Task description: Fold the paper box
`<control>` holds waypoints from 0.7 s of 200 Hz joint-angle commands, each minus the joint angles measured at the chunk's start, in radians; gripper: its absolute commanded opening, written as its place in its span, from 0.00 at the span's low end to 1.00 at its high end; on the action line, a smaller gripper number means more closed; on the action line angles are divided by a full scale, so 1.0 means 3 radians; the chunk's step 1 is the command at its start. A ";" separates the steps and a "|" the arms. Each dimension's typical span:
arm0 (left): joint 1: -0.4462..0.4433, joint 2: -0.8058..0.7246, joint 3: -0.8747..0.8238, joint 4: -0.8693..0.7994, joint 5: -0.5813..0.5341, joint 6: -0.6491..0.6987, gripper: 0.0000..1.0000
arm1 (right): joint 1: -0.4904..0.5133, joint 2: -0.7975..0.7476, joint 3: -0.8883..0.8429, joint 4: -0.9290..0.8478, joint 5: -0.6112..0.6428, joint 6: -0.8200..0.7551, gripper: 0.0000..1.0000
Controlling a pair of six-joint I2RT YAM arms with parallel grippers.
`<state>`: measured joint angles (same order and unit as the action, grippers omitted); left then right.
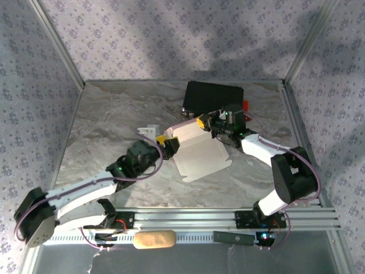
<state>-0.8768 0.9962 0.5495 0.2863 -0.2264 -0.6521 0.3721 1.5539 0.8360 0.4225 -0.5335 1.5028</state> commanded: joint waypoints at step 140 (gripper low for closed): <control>0.1036 0.1044 -0.0313 0.0559 0.1074 0.0762 0.24 | -0.0320 0.0439 -0.0320 0.0890 -0.0967 -0.1062 0.00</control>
<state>-0.5629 1.2617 0.4667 0.2634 0.0246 -0.5003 0.2836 1.6497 0.7689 0.6121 -0.7792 1.2324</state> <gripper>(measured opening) 0.239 0.060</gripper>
